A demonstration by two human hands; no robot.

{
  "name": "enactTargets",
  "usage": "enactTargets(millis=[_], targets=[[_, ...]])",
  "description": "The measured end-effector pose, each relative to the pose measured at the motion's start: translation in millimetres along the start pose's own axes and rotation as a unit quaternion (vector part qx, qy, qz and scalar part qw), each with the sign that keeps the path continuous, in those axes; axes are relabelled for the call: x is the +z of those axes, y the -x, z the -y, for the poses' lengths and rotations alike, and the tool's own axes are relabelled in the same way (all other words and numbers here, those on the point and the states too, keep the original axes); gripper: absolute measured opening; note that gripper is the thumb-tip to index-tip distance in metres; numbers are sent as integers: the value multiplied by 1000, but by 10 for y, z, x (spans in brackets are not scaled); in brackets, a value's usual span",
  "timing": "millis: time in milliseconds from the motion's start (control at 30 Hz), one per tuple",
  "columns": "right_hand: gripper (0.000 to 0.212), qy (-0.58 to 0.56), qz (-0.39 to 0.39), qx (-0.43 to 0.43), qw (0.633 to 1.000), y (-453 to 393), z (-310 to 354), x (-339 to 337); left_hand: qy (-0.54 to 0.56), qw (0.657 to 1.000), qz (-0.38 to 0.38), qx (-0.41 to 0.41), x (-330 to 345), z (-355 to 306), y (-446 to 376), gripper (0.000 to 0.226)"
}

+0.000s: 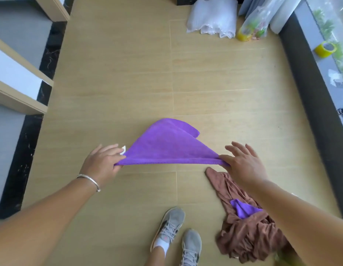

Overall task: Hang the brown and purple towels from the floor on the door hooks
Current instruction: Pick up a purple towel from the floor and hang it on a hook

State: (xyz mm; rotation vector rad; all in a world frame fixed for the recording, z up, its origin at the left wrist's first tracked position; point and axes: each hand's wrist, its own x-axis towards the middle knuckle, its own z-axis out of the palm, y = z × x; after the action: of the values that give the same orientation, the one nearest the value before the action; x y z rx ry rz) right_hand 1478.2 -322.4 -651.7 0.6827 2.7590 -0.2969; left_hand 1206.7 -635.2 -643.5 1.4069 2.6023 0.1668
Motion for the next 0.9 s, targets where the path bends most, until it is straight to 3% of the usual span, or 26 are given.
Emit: enactTargets(millis=[133,400,533,633,900], targets=[[27,-16,73,-6,997,514,32,697,8,999,44,3,619,-174,662,41],[21,-38,102,8,994,1292,176,1957,53,989,135,-7,1714,-215,1476,37],[17,-46,143,36,988,1415,198,2358,88,975,190,-75,2161,-152,1653,22],[21,-49,154,59,985,1320,212,2576,112,956,224,-152,2403,-82,1641,5],[24,-84,63,136,985,88,87,3109,148,954,174,-193,3138,415,719,12]])
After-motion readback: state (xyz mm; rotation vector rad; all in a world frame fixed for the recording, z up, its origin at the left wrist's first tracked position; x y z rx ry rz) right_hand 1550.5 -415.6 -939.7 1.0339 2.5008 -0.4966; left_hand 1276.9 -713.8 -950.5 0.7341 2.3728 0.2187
